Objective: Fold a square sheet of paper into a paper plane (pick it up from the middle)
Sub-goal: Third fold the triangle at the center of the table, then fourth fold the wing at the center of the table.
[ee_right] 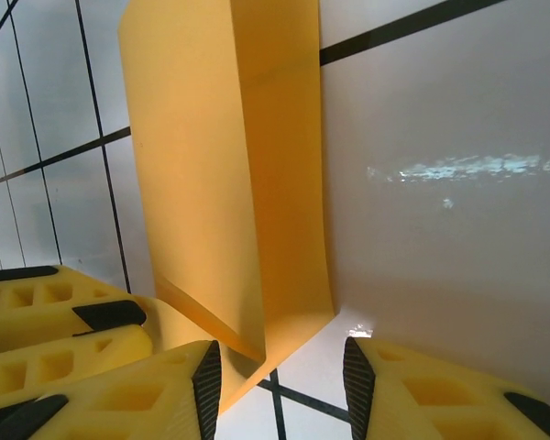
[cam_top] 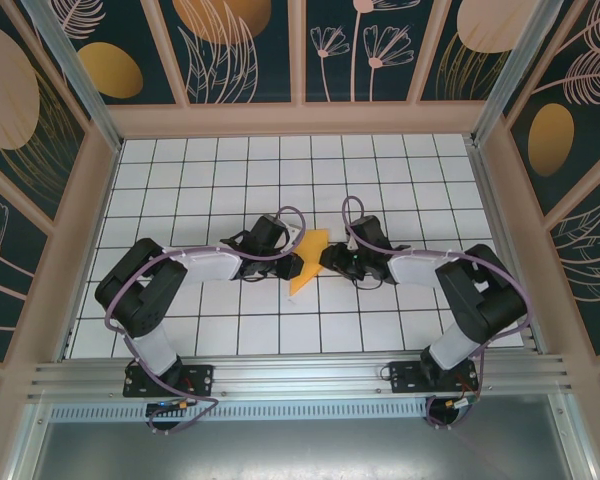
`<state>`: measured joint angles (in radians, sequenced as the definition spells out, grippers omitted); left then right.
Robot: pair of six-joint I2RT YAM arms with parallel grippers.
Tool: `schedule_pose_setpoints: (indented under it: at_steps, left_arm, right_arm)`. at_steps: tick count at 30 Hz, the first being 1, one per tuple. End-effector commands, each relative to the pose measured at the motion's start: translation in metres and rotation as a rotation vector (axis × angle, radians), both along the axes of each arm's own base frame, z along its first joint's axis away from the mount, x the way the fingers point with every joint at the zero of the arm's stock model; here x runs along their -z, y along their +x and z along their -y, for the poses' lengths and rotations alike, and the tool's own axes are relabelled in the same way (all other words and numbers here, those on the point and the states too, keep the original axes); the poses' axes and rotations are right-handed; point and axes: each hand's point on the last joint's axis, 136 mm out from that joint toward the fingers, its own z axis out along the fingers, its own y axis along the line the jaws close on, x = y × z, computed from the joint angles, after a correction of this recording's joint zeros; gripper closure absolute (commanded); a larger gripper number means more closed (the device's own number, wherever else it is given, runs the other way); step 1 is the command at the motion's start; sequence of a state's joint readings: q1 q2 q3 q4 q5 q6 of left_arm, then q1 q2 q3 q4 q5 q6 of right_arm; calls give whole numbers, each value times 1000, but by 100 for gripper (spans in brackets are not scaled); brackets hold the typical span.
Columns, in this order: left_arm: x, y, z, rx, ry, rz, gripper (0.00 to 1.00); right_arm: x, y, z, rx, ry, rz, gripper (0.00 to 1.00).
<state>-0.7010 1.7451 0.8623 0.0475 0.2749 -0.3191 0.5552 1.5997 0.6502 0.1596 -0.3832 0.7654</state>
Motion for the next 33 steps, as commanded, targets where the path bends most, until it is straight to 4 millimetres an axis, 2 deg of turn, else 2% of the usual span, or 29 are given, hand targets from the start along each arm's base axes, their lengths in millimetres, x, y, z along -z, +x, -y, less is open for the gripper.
schedule_pose_setpoints:
  at_steps: [1, 7, 12, 14, 16, 26, 30, 33]
  left_arm:
    - [-8, 4, -2, -18, 2, 19, 80]
    - [-4, 2, -3, -16, 6, 9, 85]
    - [-6, 2, -4, -23, 6, 14, 84]
    - [-4, 2, -5, -28, 10, 10, 81]
    - [-18, 3, -6, -40, -16, 34, 79]
    - [-39, -13, -11, -73, -99, 17, 68]
    - [-45, -22, -8, -77, -171, -8, 66]
    - [-42, -25, -11, -93, -167, -15, 64]
  right_arm:
    - [-17, 11, -15, -22, 74, 41, 57]
    - [-20, 15, -23, -47, 107, 47, 58]
    - [-18, 15, -32, -86, 138, 43, 62]
    - [-17, 13, -34, -105, 144, 38, 63]
    - [-16, 12, -34, -114, 142, 38, 63]
    - [-12, 6, -36, -176, 129, 42, 63]
    - [-10, 9, -38, -184, 118, 34, 73]
    - [-10, 12, -37, -170, 111, 31, 76]
